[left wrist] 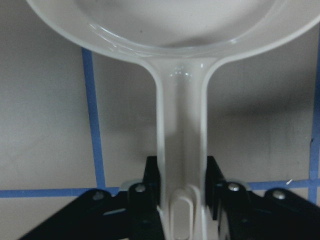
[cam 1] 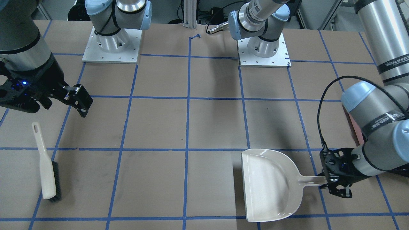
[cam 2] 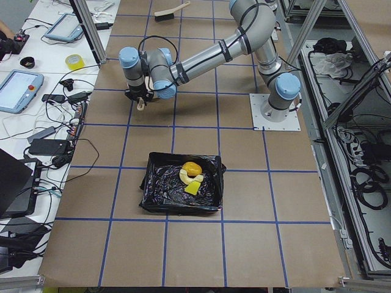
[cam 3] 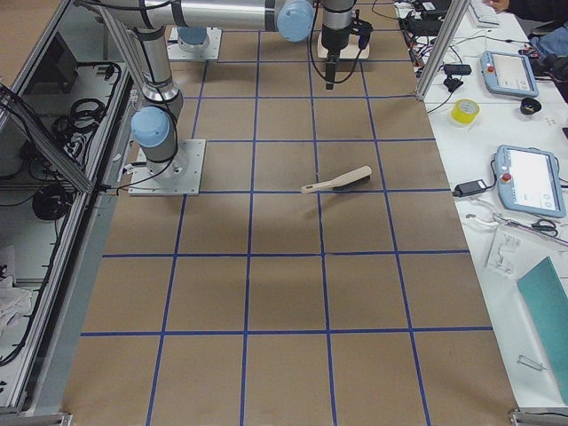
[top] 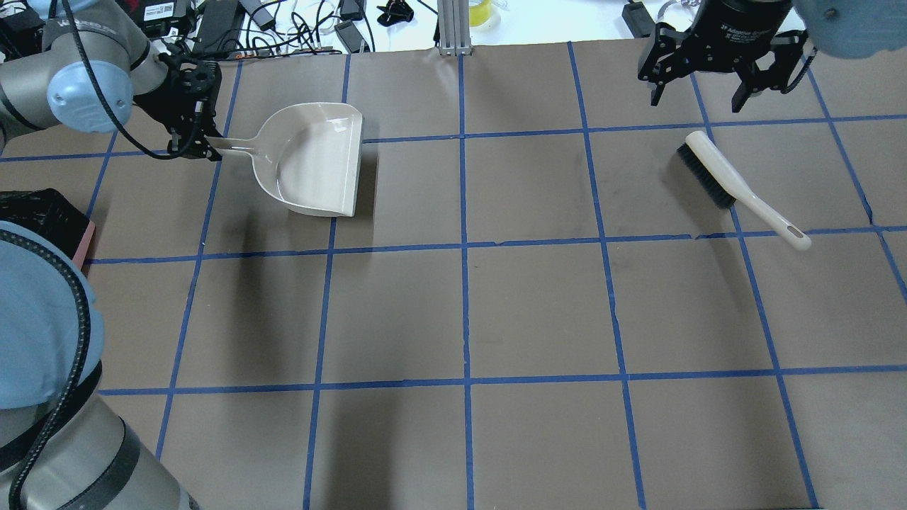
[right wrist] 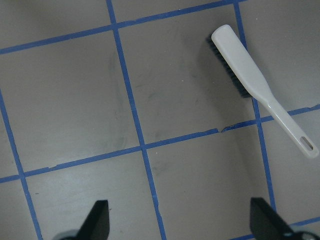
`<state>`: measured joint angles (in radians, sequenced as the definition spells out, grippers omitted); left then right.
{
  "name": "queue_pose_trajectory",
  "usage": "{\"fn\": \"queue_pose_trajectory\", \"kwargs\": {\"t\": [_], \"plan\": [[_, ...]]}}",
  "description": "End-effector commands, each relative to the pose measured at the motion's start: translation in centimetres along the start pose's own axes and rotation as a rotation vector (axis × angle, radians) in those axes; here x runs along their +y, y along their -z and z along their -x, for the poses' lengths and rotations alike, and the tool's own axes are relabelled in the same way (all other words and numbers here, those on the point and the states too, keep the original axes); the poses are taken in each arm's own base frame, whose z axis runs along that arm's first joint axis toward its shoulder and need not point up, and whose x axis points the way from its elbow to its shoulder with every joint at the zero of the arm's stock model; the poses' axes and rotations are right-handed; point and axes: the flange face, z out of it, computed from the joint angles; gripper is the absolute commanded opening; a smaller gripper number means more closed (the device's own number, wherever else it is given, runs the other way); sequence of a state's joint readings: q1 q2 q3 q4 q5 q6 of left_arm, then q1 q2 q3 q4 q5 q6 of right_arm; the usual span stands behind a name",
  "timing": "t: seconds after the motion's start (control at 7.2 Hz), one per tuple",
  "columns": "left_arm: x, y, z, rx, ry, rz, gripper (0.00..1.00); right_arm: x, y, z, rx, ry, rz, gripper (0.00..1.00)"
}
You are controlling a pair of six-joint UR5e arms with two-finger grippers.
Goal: Sweep and dump trash into bin
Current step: 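Lower the dustpan onto the table and open the left gripper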
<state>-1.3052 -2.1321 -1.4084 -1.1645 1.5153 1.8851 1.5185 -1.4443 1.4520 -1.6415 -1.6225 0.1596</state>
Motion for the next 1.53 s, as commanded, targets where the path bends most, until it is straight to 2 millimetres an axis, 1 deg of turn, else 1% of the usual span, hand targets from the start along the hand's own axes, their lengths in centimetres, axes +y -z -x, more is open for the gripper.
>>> {"fn": "queue_pose_trajectory", "kwargs": {"t": [0.0, 0.14, 0.28, 0.42, 0.56, 0.69, 0.83, 0.97, 1.11, 1.25, 1.39], "plan": [[-1.4, -1.3, -0.1, 0.016, -0.028, 0.051, 0.0, 2.8, 1.4, 1.3, -0.03, 0.04, -0.013, 1.0], [-2.0, -2.4, -0.6, 0.035, -0.032, 0.047, 0.0, 3.4, 1.0, 1.9, -0.086, 0.069, 0.004, 1.0], [-2.2, -2.6, -0.5, -0.005, -0.032, 0.051, 0.16, 3.6, 0.8, 1.7, -0.069, 0.13, 0.006, 1.0], [-2.3, -2.9, -0.8, -0.002, -0.018, 0.045, 0.56, 3.6, 0.9, 1.6, -0.067, 0.143, 0.003, 1.0], [-2.6, -2.8, -1.2, -0.003, 0.011, 0.045, 0.7, 3.6, 0.8, 1.7, -0.069, 0.144, 0.007, 1.0], [-3.3, -2.3, -1.3, -0.003, 0.02, 0.059, 0.96, 3.6, 0.8, 1.6, -0.069, 0.144, 0.007, 1.0], [-4.0, 0.3, -1.3, -0.039, 0.026, 0.069, 1.0, 3.6, 0.8, 1.6, -0.069, 0.144, 0.007, 1.0], [-6.5, 2.7, -1.7, -0.074, 0.092, 0.073, 1.0, 3.6, 0.8, 1.6, -0.069, 0.144, 0.007, 1.0], [-10.2, 5.3, -2.8, -0.078, 0.196, 0.066, 1.0, 3.6, 0.7, 1.6, -0.067, 0.146, 0.008, 1.0], [-13.0, 7.7, -4.8, -0.045, 0.322, 0.052, 1.0, 3.6, 0.7, 1.6, -0.067, 0.147, 0.008, 1.0], [-15.4, 11.2, -6.3, -0.087, 0.513, 0.031, 1.0, 3.6, 0.5, 1.6, -0.068, 0.147, 0.011, 1.0]]}}
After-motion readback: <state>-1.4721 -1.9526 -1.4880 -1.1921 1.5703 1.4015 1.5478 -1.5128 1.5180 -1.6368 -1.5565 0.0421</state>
